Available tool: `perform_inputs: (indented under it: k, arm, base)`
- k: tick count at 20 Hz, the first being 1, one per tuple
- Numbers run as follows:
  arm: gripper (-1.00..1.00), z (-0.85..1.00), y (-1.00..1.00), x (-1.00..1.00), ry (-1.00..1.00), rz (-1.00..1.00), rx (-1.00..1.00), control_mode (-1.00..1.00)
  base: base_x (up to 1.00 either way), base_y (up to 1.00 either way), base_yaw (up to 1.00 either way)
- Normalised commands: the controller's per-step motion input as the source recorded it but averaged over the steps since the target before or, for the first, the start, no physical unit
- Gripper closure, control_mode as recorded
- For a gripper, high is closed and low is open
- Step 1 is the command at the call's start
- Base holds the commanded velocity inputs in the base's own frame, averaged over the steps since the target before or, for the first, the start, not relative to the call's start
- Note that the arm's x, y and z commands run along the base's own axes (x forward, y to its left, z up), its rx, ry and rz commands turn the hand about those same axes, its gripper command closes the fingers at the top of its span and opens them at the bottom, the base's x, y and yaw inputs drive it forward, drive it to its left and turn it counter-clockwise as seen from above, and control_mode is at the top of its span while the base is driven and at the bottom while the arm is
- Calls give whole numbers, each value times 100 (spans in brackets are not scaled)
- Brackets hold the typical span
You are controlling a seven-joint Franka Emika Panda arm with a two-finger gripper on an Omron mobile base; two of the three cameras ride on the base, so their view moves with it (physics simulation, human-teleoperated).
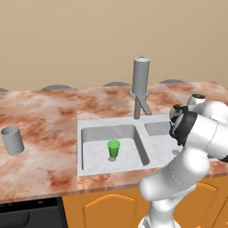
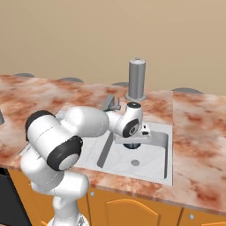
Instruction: Pick the glass cup and teapot and place them in the sink. Then turn on the water.
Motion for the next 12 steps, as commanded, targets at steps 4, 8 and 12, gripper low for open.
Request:
perform_inputs:
  k: [4, 8, 12]
  arm:
    - [100, -24, 0, 7, 0, 1, 0, -100]
    - [100, -9, -4, 1, 0, 6, 0, -100]
    - [100, 0, -14, 0, 0, 11, 1, -100]
  base:
    - [0, 0, 0]
    - [0, 0, 0]
    - [0, 0, 0]
